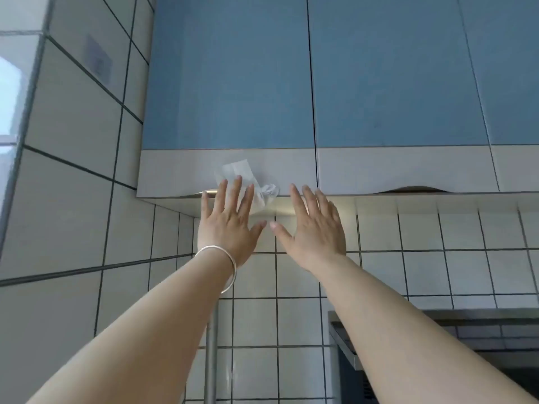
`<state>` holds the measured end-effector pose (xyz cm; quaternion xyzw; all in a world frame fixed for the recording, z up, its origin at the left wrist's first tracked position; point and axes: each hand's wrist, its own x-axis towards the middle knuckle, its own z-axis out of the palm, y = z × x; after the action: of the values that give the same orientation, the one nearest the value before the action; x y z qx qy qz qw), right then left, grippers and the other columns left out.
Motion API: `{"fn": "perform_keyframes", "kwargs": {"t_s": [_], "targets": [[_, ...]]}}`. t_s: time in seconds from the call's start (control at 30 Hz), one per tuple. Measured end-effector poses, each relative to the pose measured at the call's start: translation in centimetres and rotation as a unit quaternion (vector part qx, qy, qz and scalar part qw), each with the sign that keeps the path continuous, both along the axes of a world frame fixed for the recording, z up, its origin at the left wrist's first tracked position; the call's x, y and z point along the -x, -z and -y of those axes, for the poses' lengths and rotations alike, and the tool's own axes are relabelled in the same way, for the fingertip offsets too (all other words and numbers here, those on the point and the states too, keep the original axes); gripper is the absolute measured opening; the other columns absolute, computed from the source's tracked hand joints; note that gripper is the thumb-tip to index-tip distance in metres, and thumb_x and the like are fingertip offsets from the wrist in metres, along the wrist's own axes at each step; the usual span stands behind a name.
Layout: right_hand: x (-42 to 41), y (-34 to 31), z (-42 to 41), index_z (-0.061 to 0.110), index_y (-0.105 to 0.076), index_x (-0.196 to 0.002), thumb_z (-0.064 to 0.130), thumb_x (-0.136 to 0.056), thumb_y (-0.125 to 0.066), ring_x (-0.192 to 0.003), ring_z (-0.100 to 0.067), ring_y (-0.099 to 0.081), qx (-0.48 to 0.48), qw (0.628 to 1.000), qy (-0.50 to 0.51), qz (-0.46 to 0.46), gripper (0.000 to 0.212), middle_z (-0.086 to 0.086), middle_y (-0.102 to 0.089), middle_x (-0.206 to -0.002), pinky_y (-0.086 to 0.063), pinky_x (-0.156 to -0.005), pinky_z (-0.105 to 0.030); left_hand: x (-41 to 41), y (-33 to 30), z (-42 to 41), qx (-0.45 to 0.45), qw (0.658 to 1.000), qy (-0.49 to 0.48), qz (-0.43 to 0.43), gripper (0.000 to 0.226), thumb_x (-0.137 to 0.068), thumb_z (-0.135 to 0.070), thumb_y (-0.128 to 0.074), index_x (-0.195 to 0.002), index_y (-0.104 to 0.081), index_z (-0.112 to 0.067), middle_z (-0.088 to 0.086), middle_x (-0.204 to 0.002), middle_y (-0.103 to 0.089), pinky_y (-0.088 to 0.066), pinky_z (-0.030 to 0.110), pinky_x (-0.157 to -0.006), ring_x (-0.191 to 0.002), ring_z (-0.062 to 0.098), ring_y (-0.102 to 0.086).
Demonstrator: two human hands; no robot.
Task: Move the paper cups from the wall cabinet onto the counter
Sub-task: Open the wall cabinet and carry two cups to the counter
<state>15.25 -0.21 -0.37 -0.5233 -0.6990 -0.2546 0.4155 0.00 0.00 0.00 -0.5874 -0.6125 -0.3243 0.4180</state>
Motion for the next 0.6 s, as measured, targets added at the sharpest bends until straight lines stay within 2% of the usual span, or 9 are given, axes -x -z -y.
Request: {"fn": "perform_keyframes", "kwargs": {"t_s": [0.07, 0.1, 0.13, 0.17, 0.23, 0.33, 0.43, 0.53, 0.6], "targets": [[1.1, -0.7, -1.3, 0.023, -0.006, -0.151, 0.053, -0.091, -0.035, -0.147, -0.023, -0.008, -0.035, 0.999, 0.011, 0.012, 0.073, -0.003, -0.012, -0.159, -0.010, -0.119, -0.037, 0.8, -1.5, -1.2, -0.067, 0.997, 0.006, -0.028, 0.063, -0.093, -0.036, -0.043, -0.148, -0.019, -0.018, 0.008, -0.157, -0.017, -0.009, 0.043, -0.117, -0.144, 0.029, -0.017], [1.6, -1.1, -2.1, 0.021, -0.014, -0.150, 0.047, -0.091, -0.040, -0.143, -0.023, -0.016, -0.058, 0.998, 0.016, 0.016, 0.070, -0.003, -0.021, -0.156, -0.015, -0.116, -0.036, 1.3, -2.3, -2.1, -0.125, 0.991, 0.016, -0.047, 0.057, -0.084, -0.027, -0.058, -0.137, -0.040, -0.015, 0.011, -0.143, -0.040, -0.022, 0.037, -0.109, -0.131, 0.031, -0.040], [2.2, -1.4, -2.5, 0.019, -0.022, -0.147, 0.041, -0.090, -0.045, -0.138, -0.024, -0.024, -0.076, 0.997, 0.014, 0.019, 0.066, -0.003, -0.029, -0.150, -0.021, -0.112, -0.035, 1.5, -3.1, -2.8, -0.172, 0.982, 0.023, -0.076, 0.050, -0.071, -0.020, -0.071, -0.118, -0.057, -0.013, 0.011, -0.121, -0.057, -0.032, 0.032, -0.095, -0.109, 0.031, -0.056], [2.7, -1.8, -3.3, 0.018, -0.030, -0.144, 0.034, -0.088, -0.048, -0.132, -0.025, -0.031, -0.098, 0.995, 0.008, 0.019, 0.060, -0.003, -0.036, -0.144, -0.026, -0.108, -0.034, 1.8, -3.7, -3.8, -0.193, 0.977, 0.024, -0.092, 0.044, -0.060, -0.017, -0.078, -0.101, -0.064, -0.014, 0.008, -0.102, -0.064, -0.038, 0.031, -0.082, -0.089, 0.030, -0.062], [3.8, -2.3, -4.5, 0.016, -0.047, -0.132, 0.022, -0.083, -0.055, -0.121, -0.028, -0.043, -0.134, 0.991, -0.004, 0.015, 0.050, -0.004, -0.049, -0.131, -0.035, -0.099, -0.035, 2.3, -4.5, -4.9, -0.177, 0.978, 0.024, -0.107, 0.035, -0.057, -0.021, -0.082, -0.086, -0.065, -0.013, 0.006, -0.084, -0.064, -0.048, 0.031, -0.068, -0.075, 0.028, -0.063], [5.4, -2.8, -6.1, 0.011, -0.064, -0.104, 0.011, -0.067, -0.064, -0.099, -0.033, -0.057, -0.193, 0.981, -0.009, 0.014, 0.037, -0.007, -0.062, -0.106, -0.047, -0.080, -0.037, 2.5, -5.1, -5.7, -0.157, 0.981, 0.055, -0.102, 0.024, -0.068, -0.023, -0.078, -0.082, -0.063, -0.010, 0.008, -0.078, -0.063, -0.048, 0.033, -0.061, -0.072, 0.030, -0.062], [6.4, -3.1, -6.9, 0.009, -0.066, -0.090, 0.008, -0.056, -0.072, -0.086, -0.032, -0.061, -0.221, 0.975, -0.015, 0.002, 0.035, -0.009, -0.064, -0.093, -0.052, -0.070, -0.035, 2.7, -5.3, -5.9, -0.167, 0.978, 0.056, -0.108, 0.031, -0.055, -0.020, -0.086, -0.067, -0.059, -0.013, 0.005, -0.063, -0.059, -0.041, 0.026, -0.045, -0.056, 0.027, -0.058], [7.1, -2.9, -6.8, 0.010, -0.063, -0.083, 0.008, -0.049, -0.075, -0.082, -0.030, -0.061, -0.218, 0.975, -0.027, -0.016, 0.036, -0.008, -0.062, -0.088, -0.051, -0.066, -0.034, 2.5, -5.1, -6.2, -0.166, 0.978, 0.057, -0.111, 0.032, -0.053, -0.013, -0.086, -0.069, -0.058, -0.013, 0.006, -0.062, -0.056, -0.034, 0.028, -0.044, -0.052, 0.027, -0.053], [7.4, -2.6, -6.7, 0.011, -0.061, -0.083, 0.012, -0.045, -0.076, -0.081, -0.028, -0.061, -0.211, 0.977, -0.023, -0.017, 0.041, -0.006, -0.061, -0.086, -0.050, -0.064, -0.033, 2.4, -5.0, -6.3, -0.179, 0.977, 0.047, -0.103, 0.036, -0.045, -0.007, -0.086, -0.067, -0.058, -0.014, 0.006, -0.060, -0.054, -0.025, 0.026, -0.046, -0.048, 0.024, -0.040]]}}
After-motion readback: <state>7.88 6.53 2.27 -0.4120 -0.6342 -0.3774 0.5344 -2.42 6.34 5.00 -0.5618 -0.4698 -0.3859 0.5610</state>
